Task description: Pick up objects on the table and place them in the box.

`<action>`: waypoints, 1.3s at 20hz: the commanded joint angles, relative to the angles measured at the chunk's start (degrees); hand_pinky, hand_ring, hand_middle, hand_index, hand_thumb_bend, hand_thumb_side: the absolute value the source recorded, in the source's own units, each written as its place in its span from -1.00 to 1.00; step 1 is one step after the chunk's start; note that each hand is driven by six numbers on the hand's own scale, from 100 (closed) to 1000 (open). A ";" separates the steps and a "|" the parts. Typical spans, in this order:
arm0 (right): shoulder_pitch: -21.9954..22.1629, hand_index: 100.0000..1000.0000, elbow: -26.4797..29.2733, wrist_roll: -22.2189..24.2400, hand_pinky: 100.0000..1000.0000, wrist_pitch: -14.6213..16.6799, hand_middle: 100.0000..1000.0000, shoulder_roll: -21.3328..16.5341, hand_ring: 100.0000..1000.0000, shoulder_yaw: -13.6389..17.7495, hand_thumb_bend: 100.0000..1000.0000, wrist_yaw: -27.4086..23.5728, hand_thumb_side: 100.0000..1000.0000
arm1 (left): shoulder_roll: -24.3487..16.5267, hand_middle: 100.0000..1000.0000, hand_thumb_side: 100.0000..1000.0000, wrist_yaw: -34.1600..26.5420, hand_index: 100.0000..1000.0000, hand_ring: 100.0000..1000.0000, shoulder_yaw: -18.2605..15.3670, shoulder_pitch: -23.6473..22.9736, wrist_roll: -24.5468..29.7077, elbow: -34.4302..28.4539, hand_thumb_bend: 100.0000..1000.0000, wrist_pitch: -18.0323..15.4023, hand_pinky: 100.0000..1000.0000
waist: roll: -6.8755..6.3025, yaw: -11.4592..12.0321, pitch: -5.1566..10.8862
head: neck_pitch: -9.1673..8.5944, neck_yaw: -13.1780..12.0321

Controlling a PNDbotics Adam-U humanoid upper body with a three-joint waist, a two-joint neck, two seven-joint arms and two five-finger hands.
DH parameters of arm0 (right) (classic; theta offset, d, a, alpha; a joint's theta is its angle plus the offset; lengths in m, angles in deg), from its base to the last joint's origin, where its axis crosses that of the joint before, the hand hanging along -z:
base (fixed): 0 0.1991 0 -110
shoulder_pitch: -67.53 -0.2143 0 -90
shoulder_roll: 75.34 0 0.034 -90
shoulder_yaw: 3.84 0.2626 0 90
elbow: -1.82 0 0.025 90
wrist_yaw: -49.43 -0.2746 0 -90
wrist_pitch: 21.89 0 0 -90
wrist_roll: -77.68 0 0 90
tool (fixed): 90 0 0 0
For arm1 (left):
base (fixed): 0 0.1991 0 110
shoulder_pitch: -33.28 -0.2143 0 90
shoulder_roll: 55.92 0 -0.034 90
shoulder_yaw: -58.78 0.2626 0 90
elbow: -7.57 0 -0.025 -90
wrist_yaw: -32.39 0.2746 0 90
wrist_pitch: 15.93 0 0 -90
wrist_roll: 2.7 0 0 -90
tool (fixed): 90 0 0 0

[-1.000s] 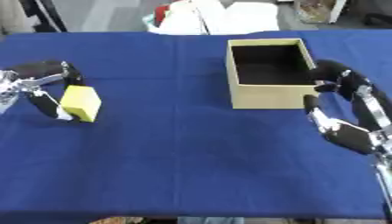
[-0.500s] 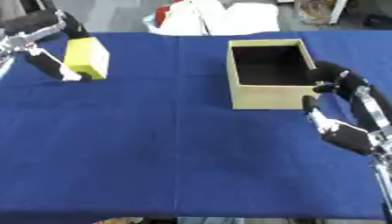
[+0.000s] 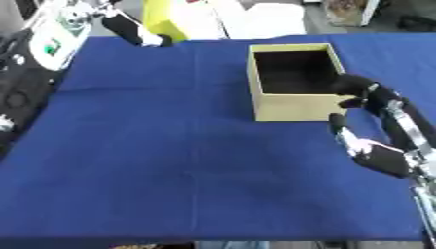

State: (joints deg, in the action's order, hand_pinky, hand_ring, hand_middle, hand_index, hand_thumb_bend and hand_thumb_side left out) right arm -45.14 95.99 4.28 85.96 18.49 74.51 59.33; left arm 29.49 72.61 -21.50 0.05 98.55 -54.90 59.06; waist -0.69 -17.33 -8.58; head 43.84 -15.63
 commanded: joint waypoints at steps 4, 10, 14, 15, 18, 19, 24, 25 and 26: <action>-2.14 0.80 0.20 2.80 0.41 0.44 0.48 1.62 0.62 -2.10 -0.86 -1.35 -0.21 | 7.48 -0.13 -0.53 8.25 0.36 -0.02 -1.64 4.25 -6.45 7.84 0.22 -2.18 0.34 | 0.03 -2.47 0.07 | 0.28 -1.99; -2.58 0.79 0.05 3.66 0.41 0.47 0.48 2.34 0.61 -2.61 -0.88 -1.77 -0.19 | 10.18 0.09 -0.22 10.48 0.47 0.12 -0.99 3.67 -8.06 9.11 0.58 -4.70 0.40 | -0.04 -3.65 -0.37 | 0.28 -2.43; -2.62 0.79 0.04 3.65 0.41 0.42 0.48 2.50 0.61 -2.57 -0.88 -1.88 -0.19 | 10.69 0.15 -0.18 9.21 0.49 0.15 -0.14 3.26 -8.66 8.07 0.62 -5.43 0.41 | 0.02 -3.99 -0.45 | 0.28 -2.52; -2.62 0.79 0.03 3.64 0.41 0.41 0.48 2.51 0.61 -2.56 -0.88 -1.88 -0.19 | 10.76 0.21 -0.17 8.87 0.50 0.17 0.02 3.25 -8.64 7.78 0.62 -5.51 0.43 | 0.02 -4.02 -0.46 | 0.28 -2.54; -2.65 0.79 0.02 3.58 0.41 0.38 0.48 2.53 0.61 -2.48 -0.88 -1.89 -0.20 | 10.73 0.18 -0.18 6.77 0.50 0.15 0.50 3.13 -8.35 6.27 0.60 -5.64 0.43 | -0.01 -3.98 -0.44 | 0.28 -2.48; -2.67 0.79 0.03 3.53 0.41 0.37 0.48 2.49 0.61 -2.41 -0.88 -1.87 -0.20 | 10.46 0.17 -0.19 5.83 0.49 0.14 0.64 3.03 -8.27 5.48 0.59 -5.67 0.42 | -0.04 -3.86 -0.42 | 0.28 -2.38; -2.17 0.79 -0.07 2.77 0.41 0.20 0.48 1.70 0.61 -1.51 -0.89 -1.47 -0.19 | 6.14 0.12 -0.19 -5.57 0.48 0.07 1.55 0.32 -6.46 -2.45 0.42 -4.72 0.43 | -0.30 -2.07 -0.27 | 0.28 -0.82; -1.95 0.79 -0.07 2.48 0.41 0.16 0.48 1.43 0.61 -1.21 -0.89 -1.38 -0.19 | 4.62 0.12 -0.19 -9.83 0.47 0.06 1.60 -0.97 -5.85 -5.26 0.40 -3.82 0.44 | -0.36 -1.48 -0.18 | 0.28 -0.33; -1.79 0.79 -0.07 2.20 0.41 0.11 0.48 1.21 0.61 -0.93 -0.87 -1.26 -0.21 | 3.00 0.12 -0.21 -14.22 0.47 0.05 1.52 -2.39 -5.23 -8.43 0.39 -2.67 0.44 | -0.38 -0.91 -0.09 | 0.28 0.03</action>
State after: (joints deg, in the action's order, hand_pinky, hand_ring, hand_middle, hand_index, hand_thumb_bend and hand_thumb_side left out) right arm -46.45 95.32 6.97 86.09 21.00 72.82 57.89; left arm 35.38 62.63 -19.84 -3.25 92.68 -59.56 55.58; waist -1.31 -17.95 -9.75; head 43.84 -16.11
